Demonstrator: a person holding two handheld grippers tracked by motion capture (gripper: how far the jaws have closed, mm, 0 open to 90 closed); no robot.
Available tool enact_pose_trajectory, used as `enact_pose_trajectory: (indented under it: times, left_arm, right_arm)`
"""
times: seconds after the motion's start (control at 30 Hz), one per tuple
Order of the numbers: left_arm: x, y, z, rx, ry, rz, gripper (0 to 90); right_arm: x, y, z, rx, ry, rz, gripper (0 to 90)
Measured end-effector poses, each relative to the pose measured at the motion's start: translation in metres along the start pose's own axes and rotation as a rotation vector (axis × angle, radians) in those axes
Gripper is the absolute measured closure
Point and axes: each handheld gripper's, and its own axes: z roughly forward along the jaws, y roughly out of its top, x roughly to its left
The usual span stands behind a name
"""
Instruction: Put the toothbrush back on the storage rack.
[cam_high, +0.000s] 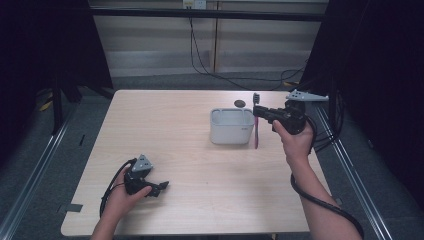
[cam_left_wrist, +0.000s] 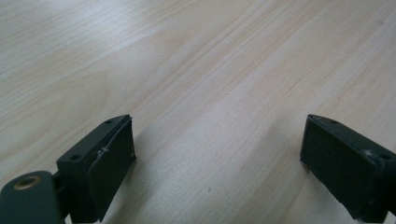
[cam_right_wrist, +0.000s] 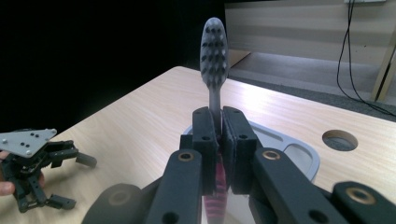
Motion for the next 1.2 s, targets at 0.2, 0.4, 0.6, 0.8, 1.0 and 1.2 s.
enact_pose_trajectory:
  times: [0.2,0.4,0.6,0.8,1.0,1.2]
  left_arm:
    - [0.000,0.000,0.000,0.000,0.000,0.000,9.5]
    - [0.000,0.000,0.000,0.000,-0.002,0.000,9.5]
    - [0.000,0.000,0.000,0.000,-0.002,-0.002,9.5]
    - [0.000,0.000,0.000,0.000,-0.003,-0.002,9.5]
    - [0.000,0.000,0.000,0.000,-0.002,-0.001,9.5]
    - [0.000,0.000,0.000,0.000,-0.003,-0.003,9.5]
  right_arm:
    - [-0.002,0.005,0.001,-0.007,-0.007,-0.002,84.5]
    - [-0.003,0.012,0.002,-0.022,-0.012,-0.005,84.5]
    - [-0.002,0.019,0.006,-0.040,-0.010,-0.014,84.5]
    - [-0.001,0.027,0.009,-0.053,-0.016,-0.022,84.5]
    - [-0.002,0.032,0.010,-0.063,-0.023,-0.026,84.5]
    - [-0.003,0.037,0.011,-0.074,-0.031,-0.028,84.5]
